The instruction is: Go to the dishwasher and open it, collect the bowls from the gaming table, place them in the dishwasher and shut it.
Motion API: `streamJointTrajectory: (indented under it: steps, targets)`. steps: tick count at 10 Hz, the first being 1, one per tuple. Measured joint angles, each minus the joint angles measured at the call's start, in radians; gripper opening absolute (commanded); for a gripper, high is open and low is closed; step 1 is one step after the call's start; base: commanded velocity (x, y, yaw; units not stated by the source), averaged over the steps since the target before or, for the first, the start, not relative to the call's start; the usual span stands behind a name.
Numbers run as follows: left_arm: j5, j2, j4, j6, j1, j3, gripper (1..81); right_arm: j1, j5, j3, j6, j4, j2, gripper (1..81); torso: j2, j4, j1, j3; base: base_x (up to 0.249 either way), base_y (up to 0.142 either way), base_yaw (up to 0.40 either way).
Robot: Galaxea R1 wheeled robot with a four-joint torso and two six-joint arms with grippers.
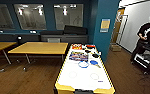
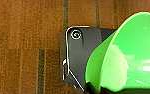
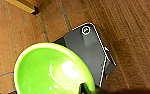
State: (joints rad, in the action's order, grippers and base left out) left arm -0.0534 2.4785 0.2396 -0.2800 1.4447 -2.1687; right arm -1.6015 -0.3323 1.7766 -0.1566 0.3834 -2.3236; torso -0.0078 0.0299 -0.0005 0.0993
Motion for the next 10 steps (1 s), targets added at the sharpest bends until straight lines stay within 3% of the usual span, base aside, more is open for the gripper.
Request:
streamJointTrajectory:
  steps: [10]
  targets:
    - [0.000, 0.065, 0.016, 0.002, 0.013, -0.075, 1.0, -0.002, 0.004, 0.011, -0.004, -0.006, -0.020, 1.0, 0.000, 0.000, -0.001, -0.014, -0.110, 0.000, 0.000]
